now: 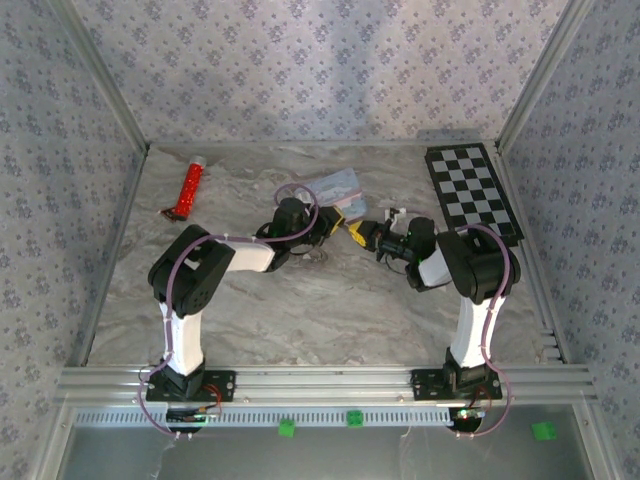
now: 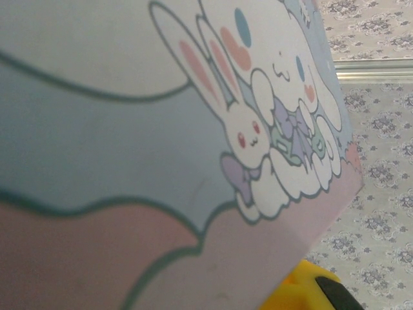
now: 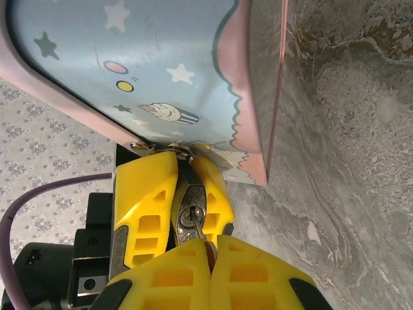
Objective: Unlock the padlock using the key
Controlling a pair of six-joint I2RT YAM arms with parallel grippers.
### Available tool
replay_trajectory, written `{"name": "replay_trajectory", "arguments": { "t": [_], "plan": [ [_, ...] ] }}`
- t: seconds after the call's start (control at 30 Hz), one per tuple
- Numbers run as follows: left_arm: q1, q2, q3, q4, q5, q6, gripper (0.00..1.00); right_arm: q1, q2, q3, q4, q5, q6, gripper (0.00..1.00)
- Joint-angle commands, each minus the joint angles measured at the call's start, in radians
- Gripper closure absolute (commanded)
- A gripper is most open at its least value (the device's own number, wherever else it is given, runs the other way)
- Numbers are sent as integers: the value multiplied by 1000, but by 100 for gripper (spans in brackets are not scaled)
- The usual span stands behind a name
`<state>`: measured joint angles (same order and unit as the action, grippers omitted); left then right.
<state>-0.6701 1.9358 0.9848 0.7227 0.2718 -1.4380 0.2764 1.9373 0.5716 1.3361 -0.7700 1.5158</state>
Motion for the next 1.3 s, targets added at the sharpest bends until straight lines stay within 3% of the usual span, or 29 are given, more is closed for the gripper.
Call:
{"name": "replay_trajectory", "arguments": {
  "t": [0.0, 0.5, 0.8, 1.27],
  "plan": [
    [-92, -24, -1, 83, 190, -3, 99, 7, -24, 2, 46, 66, 6, 97],
    [-89, -33, -26, 89, 163, -12, 99, 7, -48, -28, 33, 110, -3, 88],
    [-83, -32, -40, 101, 150, -21, 99, 13, -59, -38, 17, 110, -22, 94],
    [-80, -25, -25, 95, 155, -18, 99, 122, -86, -10, 10, 121, -18, 97]
  ]
}}
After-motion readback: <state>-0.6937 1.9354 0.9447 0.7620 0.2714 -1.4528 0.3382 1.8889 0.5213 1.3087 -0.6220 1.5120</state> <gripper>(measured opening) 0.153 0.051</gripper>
